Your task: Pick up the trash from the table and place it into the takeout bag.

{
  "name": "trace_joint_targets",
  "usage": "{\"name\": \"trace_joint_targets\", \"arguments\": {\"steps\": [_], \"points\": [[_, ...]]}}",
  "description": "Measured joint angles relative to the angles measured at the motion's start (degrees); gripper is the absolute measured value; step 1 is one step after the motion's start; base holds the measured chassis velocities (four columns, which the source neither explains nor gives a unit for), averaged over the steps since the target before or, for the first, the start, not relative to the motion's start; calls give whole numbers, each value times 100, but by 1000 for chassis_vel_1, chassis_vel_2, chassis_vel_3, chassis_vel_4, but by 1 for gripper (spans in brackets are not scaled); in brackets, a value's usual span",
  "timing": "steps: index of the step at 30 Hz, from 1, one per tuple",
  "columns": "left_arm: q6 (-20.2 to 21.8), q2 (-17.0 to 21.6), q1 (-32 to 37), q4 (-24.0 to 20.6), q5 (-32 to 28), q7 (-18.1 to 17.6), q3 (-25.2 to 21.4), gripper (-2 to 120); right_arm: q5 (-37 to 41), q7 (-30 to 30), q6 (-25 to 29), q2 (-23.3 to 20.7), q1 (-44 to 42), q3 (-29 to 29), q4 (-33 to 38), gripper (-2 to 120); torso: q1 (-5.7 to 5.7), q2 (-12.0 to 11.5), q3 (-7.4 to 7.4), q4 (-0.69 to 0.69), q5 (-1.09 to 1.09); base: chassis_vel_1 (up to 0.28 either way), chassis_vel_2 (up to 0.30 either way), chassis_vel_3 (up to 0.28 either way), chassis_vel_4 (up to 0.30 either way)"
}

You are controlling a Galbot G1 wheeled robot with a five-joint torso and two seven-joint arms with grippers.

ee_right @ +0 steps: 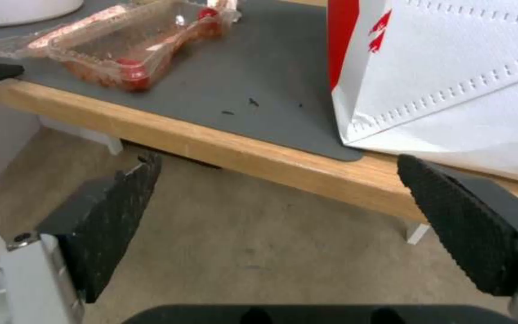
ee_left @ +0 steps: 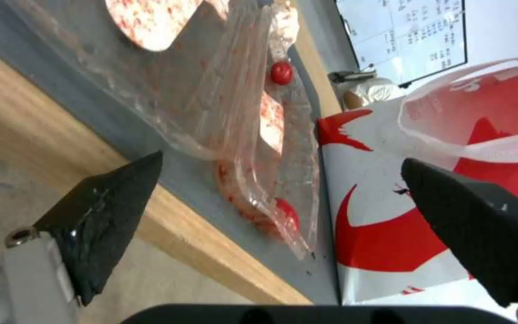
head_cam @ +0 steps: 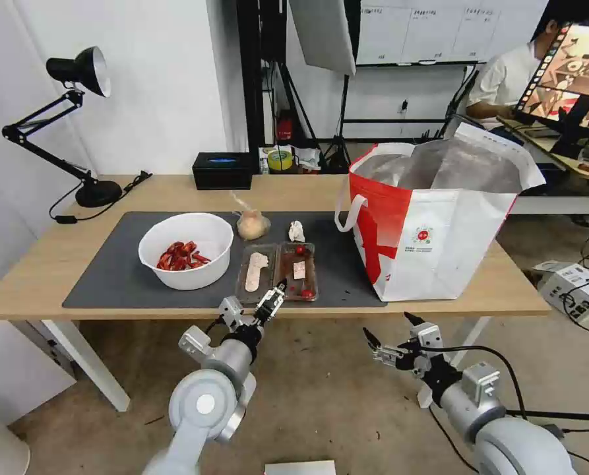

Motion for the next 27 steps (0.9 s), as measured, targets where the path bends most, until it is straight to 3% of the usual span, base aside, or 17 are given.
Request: {"name": "trace_joint_targets", "arguments": {"steps": [27], "points": [[-156,-25,-210,101,-208,-63,-123,100,-108,6,16,66,-42,-118,-41,100,0,0,0,0,0,0,0,0,0]]}}
